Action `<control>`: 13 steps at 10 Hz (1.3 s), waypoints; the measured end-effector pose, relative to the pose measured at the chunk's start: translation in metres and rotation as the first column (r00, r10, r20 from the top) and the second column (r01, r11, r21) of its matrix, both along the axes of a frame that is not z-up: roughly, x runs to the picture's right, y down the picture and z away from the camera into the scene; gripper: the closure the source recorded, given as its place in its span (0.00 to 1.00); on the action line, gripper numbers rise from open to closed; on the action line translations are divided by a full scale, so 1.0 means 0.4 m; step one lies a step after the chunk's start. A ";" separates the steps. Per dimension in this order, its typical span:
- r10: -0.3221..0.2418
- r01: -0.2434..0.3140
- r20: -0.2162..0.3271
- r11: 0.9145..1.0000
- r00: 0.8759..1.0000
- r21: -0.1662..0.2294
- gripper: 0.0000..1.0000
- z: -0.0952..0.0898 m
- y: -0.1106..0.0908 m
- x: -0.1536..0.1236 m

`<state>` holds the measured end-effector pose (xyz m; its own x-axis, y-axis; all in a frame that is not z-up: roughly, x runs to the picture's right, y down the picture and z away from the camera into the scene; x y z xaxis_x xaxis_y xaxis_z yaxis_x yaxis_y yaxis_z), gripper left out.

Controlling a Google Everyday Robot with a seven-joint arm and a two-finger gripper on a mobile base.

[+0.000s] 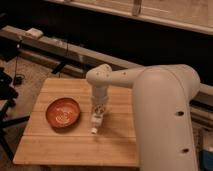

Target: Place the bottle in the ceramic bowl

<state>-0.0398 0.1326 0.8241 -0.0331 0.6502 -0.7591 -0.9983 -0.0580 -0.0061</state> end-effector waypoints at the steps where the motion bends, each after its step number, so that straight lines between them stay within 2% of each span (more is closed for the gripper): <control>1: -0.043 0.041 0.068 0.999 0.997 0.020 1.00 -0.032 -0.043 -0.069; 3: -0.102 0.096 0.155 0.994 0.983 0.045 1.00 -0.057 -0.073 -0.159; 4: -0.144 0.133 0.213 0.989 0.966 0.064 1.00 -0.070 -0.088 -0.215; 5: -0.188 0.170 0.277 0.982 0.942 0.086 1.00 -0.081 -0.105 -0.282; 7: -0.241 0.217 0.357 0.970 0.902 0.108 1.00 -0.084 -0.122 -0.364; 8: -0.277 0.250 0.409 0.961 0.869 0.120 0.97 -0.083 -0.121 -0.411; 9: -0.306 0.275 0.451 0.952 0.838 0.134 0.88 -0.089 -0.111 -0.451; 10: -0.318 0.288 0.470 0.948 0.823 0.137 0.80 -0.090 -0.100 -0.468; 11: -0.325 0.295 0.482 0.945 0.814 0.139 0.68 -0.080 -0.086 -0.477; 13: -0.334 0.301 0.490 0.942 0.805 0.147 0.50 -0.060 -0.077 -0.480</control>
